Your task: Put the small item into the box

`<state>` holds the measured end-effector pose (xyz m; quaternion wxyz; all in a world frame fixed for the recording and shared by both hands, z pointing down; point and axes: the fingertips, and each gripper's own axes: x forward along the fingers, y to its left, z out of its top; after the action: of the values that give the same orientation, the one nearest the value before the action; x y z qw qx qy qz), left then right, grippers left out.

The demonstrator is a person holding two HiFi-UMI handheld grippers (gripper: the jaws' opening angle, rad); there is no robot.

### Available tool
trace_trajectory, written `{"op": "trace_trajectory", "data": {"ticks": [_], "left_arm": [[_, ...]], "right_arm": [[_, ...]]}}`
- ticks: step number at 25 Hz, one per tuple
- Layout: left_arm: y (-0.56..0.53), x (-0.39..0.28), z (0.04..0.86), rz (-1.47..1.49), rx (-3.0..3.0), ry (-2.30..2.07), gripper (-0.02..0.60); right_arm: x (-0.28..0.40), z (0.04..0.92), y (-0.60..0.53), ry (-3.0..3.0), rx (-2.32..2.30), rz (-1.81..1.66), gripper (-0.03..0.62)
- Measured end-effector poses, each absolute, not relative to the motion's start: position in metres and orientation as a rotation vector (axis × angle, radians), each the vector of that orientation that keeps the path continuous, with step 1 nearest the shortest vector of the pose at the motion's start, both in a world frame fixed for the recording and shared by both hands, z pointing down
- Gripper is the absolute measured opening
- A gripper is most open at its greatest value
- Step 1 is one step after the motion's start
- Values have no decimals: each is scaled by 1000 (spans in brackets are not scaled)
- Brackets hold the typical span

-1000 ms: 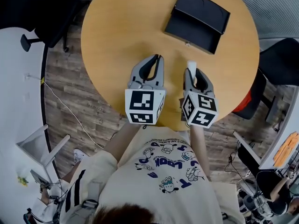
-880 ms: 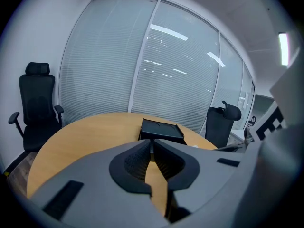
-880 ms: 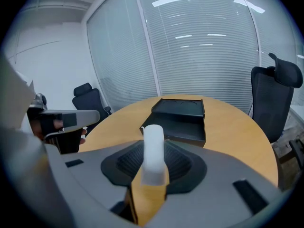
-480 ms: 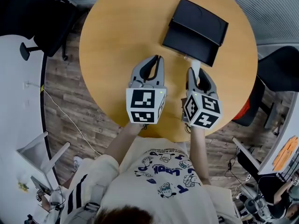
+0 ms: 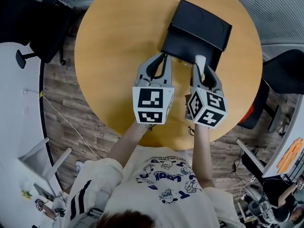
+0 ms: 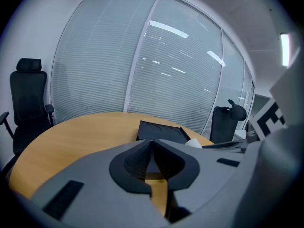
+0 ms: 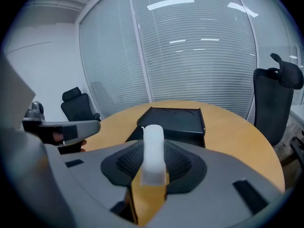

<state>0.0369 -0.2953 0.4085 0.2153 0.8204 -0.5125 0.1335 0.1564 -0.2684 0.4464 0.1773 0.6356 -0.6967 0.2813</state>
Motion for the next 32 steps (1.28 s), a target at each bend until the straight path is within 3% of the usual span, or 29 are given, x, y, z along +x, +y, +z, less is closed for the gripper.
{"op": "trace_trajectory", "data": {"ticks": [32], "left_arm": [[-334,62,477,432,2217,-1329,32]], "right_arm": [[178,503,-324,-1887,1815,802,147]]}}
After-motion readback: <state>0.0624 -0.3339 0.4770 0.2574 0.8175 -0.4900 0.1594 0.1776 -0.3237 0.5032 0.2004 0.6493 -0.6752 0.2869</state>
